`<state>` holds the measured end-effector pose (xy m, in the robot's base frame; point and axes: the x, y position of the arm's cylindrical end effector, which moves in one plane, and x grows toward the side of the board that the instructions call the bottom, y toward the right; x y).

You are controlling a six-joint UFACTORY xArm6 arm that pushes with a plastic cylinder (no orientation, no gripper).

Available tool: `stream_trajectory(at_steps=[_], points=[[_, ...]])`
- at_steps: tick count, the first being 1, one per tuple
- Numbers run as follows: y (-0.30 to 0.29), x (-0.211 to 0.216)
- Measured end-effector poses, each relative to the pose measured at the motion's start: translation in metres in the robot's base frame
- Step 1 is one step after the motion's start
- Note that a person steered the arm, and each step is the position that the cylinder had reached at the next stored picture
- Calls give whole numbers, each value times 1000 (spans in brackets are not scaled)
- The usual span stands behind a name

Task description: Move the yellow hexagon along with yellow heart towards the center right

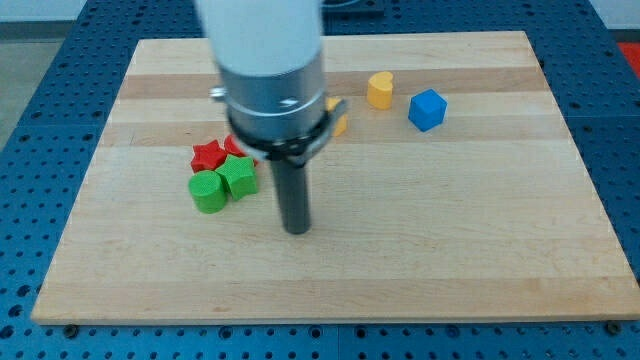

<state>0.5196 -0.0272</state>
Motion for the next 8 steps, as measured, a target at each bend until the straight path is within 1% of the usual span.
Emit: stream_trajectory(at_steps=[1, 4, 7, 8], points=[[39, -27], [46, -106], [20, -140], [6, -141]])
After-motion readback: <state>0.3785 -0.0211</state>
